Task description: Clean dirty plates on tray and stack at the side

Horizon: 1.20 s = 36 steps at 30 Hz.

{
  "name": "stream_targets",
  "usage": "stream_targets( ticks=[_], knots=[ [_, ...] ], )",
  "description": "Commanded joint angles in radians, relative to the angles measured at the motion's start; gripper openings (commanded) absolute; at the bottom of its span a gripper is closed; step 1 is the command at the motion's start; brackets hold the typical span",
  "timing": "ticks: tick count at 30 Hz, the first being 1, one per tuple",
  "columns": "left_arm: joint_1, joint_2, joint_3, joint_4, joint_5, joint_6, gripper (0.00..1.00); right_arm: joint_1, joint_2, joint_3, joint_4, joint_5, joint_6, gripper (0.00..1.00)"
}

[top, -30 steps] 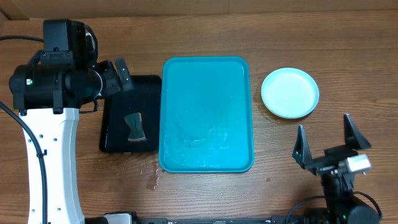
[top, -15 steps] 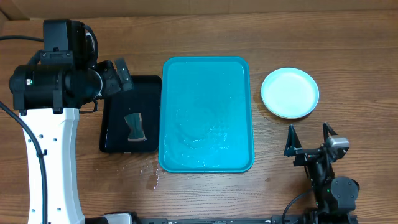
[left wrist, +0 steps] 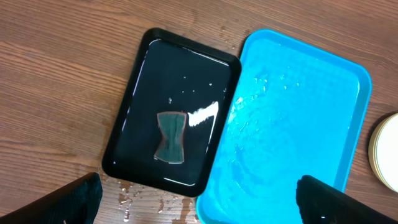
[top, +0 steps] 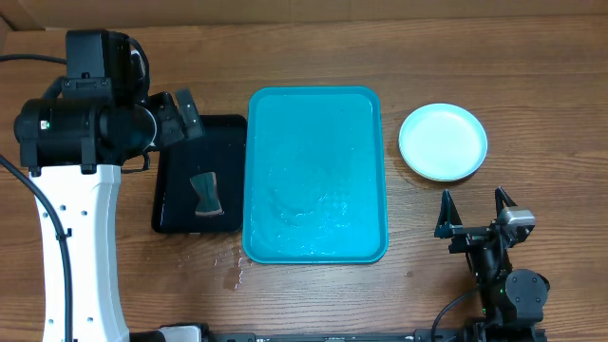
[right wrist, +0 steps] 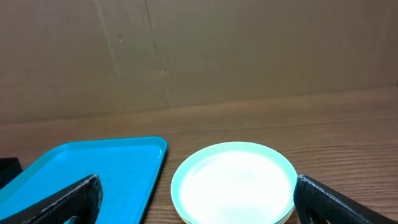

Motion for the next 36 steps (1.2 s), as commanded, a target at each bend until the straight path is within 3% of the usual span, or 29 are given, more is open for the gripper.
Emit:
stream_targets(
  ticks=[1, 16, 27, 36],
  knots=[
    [0.000, 0.009, 0.010, 0.004, -0.006, 0.013, 1.00, -0.006, -0.012, -0.010, 0.006, 0.008, 0.004, 1.00],
    [-0.001, -0.056, 0.009, 0.043, -0.033, 0.013, 1.00, -0.006, -0.012, -0.010, 0.006, 0.008, 0.004, 1.00],
    [-0.054, -0.489, -0.068, 0.354, -0.051, 0.013, 1.00, -0.006, -0.012, -0.010, 0.006, 0.008, 0.004, 1.00],
    [-0.054, -0.967, -0.487, 0.499, -0.183, 0.012, 1.00, -0.006, -0.012, -0.010, 0.006, 0.008, 0.004, 1.00]
  ],
)
